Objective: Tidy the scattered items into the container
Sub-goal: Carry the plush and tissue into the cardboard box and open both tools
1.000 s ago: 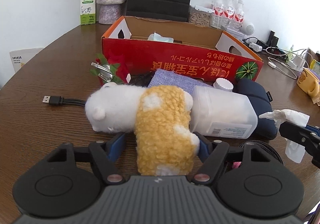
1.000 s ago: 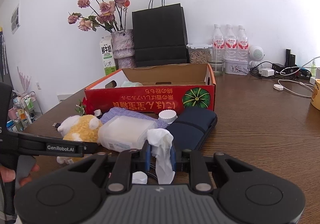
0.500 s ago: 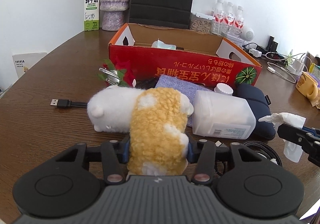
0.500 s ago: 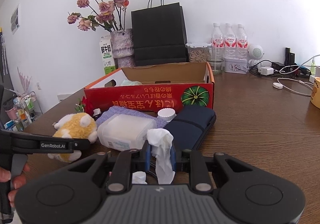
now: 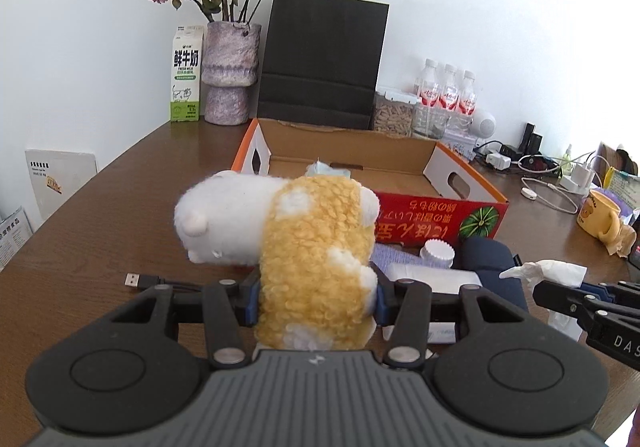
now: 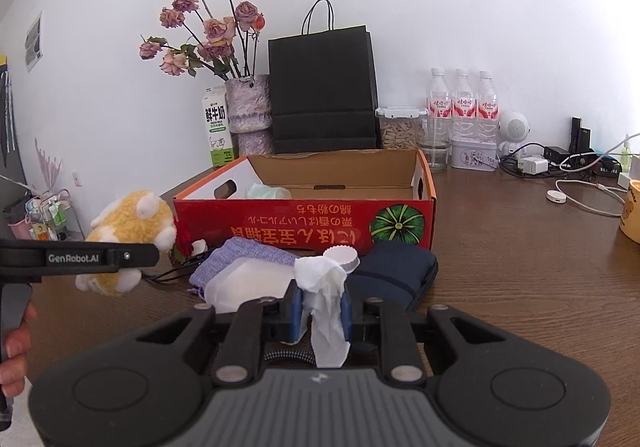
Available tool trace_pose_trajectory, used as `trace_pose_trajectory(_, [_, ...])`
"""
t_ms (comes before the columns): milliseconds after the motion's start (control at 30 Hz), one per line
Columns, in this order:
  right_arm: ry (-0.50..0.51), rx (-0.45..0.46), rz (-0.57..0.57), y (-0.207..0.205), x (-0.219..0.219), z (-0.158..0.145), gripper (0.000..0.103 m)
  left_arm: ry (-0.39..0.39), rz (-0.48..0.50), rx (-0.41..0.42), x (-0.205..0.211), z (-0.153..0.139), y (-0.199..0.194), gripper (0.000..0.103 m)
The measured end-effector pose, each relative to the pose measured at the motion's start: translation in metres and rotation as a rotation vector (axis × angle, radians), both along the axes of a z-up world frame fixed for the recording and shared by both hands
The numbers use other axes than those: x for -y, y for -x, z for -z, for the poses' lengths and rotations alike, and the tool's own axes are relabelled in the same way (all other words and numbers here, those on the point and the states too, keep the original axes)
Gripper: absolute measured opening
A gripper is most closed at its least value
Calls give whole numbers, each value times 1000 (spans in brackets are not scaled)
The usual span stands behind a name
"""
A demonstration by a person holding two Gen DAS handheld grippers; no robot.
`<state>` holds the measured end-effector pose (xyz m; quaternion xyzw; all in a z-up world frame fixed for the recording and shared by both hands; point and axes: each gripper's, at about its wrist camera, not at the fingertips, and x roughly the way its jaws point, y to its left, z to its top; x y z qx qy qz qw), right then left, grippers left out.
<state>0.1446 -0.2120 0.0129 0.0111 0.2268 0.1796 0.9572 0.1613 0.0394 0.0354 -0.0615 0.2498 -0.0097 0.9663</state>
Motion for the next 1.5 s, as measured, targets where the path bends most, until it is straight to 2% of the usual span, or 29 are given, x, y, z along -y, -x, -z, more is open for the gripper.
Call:
trace_pose_trajectory(200, [-5,64,-2,-33,-10,-21,18,13,26,66,2,-25,-30,50])
trace_pose_trajectory(433, [-12,140,-25,-92,-29,-51,18,26,43,137,5,-54,-83,50])
trace_pose_trajectory(633, [-10,150,-29,-154,-38,-64,18,29,45,141,10,-59,-139,50])
trace_pose_trajectory(800, [-2,126,-29,-206,-46,-56,18,35,56,115,12,-49,-184,50])
trace_pose_trajectory(1000, [48,41,-33,-249,-52,-20,18,20,45,30,11,-20,-231,50])
trace_pose_trajectory(1167, [63,-25,-16,-265,-48,2,18,15,24,-77,5,8,-253,50])
trace_pose_trajectory(1333, [91,-37,-15,-267,-49,11,18,-20,28,-91,11,16,-255,51])
trace_pose_trajectory(1400, [89,-36,-10,-265,-49,11,24,-31,23,-83,12,15,-254,53])
trace_pose_trajectory(1433, [85,-31,-5,-263,-48,10,28,-38,12,-75,13,15,-253,60])
trace_pose_trajectory(1467, [80,-30,-5,-262,-47,9,44,-57,1,-65,15,14,-252,67])
trace_pose_trajectory(1500, [71,-27,-5,-262,-47,8,68,-77,-12,-53,17,13,-250,86])
